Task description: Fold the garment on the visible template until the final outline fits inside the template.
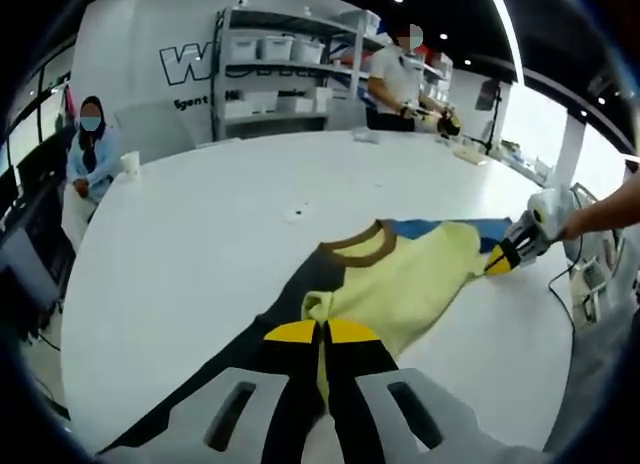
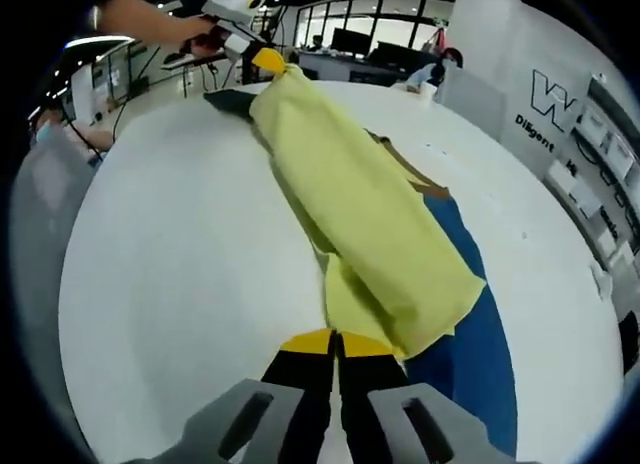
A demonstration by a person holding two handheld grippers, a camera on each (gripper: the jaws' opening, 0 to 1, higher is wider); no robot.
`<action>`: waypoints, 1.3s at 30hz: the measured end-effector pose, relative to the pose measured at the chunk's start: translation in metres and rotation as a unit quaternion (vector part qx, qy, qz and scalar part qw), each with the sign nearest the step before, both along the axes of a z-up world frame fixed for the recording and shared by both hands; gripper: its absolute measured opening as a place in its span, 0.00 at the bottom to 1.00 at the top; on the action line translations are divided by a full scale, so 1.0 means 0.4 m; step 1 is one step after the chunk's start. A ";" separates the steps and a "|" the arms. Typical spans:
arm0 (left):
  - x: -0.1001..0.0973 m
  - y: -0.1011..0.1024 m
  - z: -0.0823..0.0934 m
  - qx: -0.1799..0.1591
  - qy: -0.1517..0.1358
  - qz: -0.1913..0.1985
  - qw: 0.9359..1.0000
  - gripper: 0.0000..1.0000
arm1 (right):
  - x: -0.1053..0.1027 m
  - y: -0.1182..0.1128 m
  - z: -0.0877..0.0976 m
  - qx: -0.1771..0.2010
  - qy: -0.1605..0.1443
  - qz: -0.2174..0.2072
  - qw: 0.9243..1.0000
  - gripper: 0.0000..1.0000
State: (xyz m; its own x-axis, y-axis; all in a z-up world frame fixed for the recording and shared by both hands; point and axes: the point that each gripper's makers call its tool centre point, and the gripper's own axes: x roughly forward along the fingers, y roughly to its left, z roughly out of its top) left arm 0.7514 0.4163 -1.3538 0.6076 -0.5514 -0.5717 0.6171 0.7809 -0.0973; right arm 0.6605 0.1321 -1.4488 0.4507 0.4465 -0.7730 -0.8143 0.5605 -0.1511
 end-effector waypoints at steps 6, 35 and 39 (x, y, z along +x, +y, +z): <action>-0.001 -0.001 0.005 0.002 -0.002 -0.003 1.000 0.02 | -0.019 0.007 0.018 0.009 0.017 -0.006 1.000 0.00; 0.013 -0.001 0.023 0.005 -0.011 -0.004 1.000 0.02 | -0.134 0.058 0.197 0.102 0.026 0.020 0.994 0.00; 0.016 -0.003 0.030 0.003 -0.012 -0.002 1.000 0.02 | -0.124 0.064 0.243 0.128 0.022 0.012 0.991 0.00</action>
